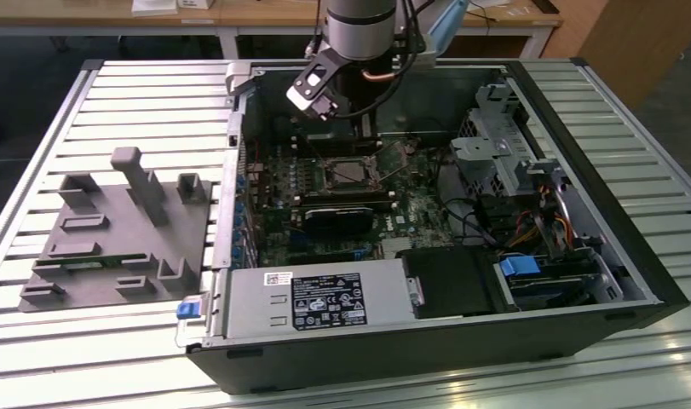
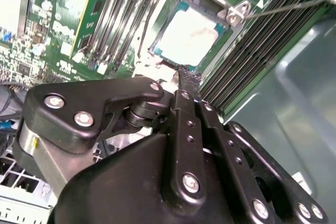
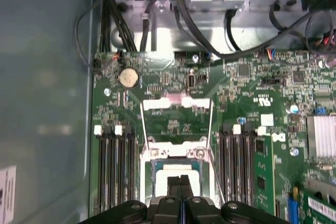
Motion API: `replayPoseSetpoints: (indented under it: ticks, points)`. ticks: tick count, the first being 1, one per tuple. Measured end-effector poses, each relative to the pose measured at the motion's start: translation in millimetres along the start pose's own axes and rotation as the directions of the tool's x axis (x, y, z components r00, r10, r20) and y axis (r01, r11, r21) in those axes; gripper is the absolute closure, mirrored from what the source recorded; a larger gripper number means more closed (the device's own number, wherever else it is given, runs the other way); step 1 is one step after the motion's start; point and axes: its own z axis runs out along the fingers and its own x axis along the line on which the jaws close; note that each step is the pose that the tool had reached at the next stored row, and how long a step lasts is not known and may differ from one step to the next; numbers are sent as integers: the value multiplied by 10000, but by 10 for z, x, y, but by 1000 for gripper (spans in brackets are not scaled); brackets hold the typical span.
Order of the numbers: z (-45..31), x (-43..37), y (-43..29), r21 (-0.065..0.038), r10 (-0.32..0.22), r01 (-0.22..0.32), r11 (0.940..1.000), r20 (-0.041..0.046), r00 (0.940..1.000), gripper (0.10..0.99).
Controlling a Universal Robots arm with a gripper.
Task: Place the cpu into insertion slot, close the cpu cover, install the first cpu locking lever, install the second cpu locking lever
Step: 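Close the cpu cover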
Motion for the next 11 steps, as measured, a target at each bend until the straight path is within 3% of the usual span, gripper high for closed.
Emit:
replayPoseSetpoints:
  ticks: [11]
  points:
    - [-125,6,44,29,3,-3,10000,0,10000,980]
